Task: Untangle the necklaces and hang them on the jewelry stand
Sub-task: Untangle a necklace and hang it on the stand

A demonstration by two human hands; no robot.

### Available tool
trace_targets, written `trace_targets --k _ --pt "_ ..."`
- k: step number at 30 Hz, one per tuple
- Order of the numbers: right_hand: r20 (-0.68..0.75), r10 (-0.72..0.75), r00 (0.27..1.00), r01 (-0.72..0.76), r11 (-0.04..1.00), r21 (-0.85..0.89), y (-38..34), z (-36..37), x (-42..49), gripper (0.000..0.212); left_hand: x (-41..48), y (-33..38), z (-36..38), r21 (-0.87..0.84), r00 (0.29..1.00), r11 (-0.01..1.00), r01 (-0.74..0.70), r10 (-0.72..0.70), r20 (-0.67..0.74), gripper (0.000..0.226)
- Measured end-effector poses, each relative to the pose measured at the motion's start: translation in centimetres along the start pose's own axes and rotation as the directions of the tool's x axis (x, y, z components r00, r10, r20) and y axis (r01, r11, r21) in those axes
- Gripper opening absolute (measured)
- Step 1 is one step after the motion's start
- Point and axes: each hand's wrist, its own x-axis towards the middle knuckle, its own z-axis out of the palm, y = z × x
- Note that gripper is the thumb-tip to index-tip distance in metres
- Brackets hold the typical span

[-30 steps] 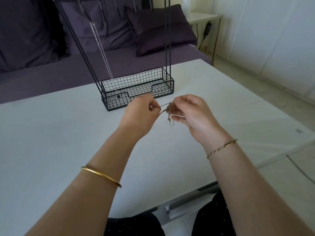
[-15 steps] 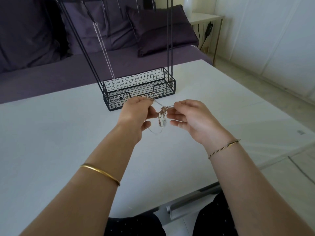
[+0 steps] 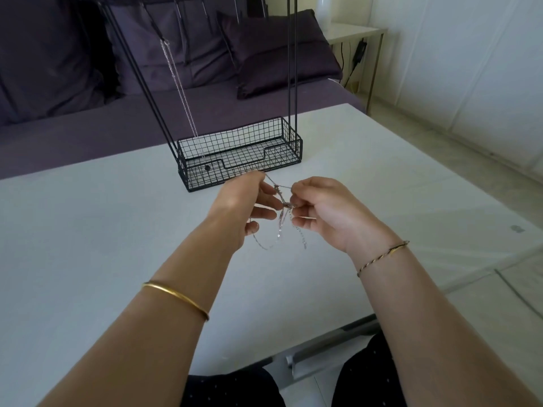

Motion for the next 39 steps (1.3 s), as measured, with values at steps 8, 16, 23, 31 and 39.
trace_targets --k 8,16,23,31,39 --pt "-0.053 -0.082 0.995 0.069 0.975 -0.211 -0.1 -0.2 0.0 0.013 0.2 -0.1 0.3 -0.028 0.998 0.998 -0.065 0.065 0.0 0.015" --pt "-0.139 -0.032 0.99 0.066 0.966 0.251 -0.3 -0.9 0.4 0.019 0.5 -0.8 -0.3 0.086 0.982 0.98 -0.178 0.172 0.075 0.003" --pt "-0.128 -0.004 0.992 0.029 0.981 0.191 -0.5 -1.5 0.2 0.022 0.2 -0.6 -0.5 -0.04 0.981 0.985 -0.17 0.173 0.091 0.01" --pt "-0.051 -0.173 0.984 0.161 0.969 -0.186 0.0 -0.5 -0.2 0.011 0.1 -0.2 -0.4 -0.078 0.984 0.982 -0.173 0.176 0.038 0.005" --pt "-0.133 -0.217 0.967 0.201 0.972 -0.123 -0.6 -0.4 -0.7 0.014 0.0 -0.1 -0.5 -0.111 0.994 0.989 -0.094 0.1 0.051 0.01"
